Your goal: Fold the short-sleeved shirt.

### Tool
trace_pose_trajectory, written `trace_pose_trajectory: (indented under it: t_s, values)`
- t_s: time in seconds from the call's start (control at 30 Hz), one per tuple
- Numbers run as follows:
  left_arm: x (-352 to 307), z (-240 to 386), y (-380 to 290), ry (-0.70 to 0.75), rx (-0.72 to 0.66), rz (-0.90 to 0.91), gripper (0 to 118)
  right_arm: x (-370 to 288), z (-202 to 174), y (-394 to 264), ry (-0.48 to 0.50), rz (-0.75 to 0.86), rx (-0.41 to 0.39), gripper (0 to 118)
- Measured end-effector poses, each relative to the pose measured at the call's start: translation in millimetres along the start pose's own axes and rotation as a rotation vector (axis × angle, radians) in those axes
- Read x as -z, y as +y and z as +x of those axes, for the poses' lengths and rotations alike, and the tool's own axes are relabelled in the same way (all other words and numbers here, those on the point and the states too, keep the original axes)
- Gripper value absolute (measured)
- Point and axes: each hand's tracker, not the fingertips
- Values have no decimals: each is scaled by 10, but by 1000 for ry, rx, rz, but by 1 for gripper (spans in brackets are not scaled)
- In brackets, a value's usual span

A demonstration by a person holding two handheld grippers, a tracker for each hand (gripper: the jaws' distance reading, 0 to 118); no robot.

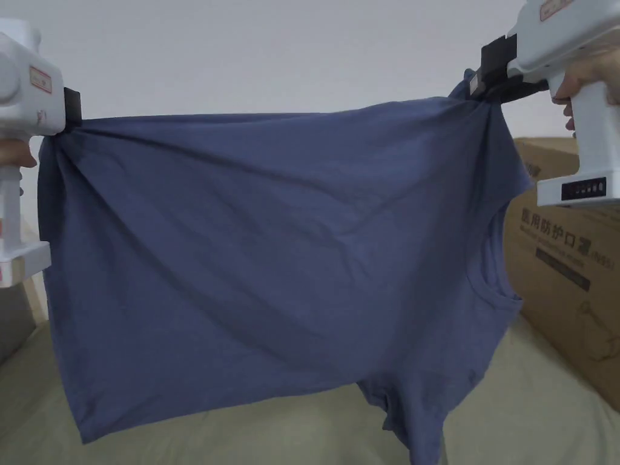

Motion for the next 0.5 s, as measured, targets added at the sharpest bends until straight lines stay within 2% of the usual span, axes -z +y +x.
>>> trace_pose_trajectory:
  t_s: [0.13,0.27,0.33,0.5]
  values:
    - [438,143,-769,17,29,-129,2,656,170,-696,-30,-162,-23,3]
    - [858,230,-1761,21,-7,-338,2,1250,383,-1566,-25,-310,53,3]
    - [976,272,-2350,23,-15,-436,2,1515,465,-2111,-40,-403,66,3]
    - [878,306,-3468,30,-20,-608,2,1851,715,-3219,-51,-582,104,3]
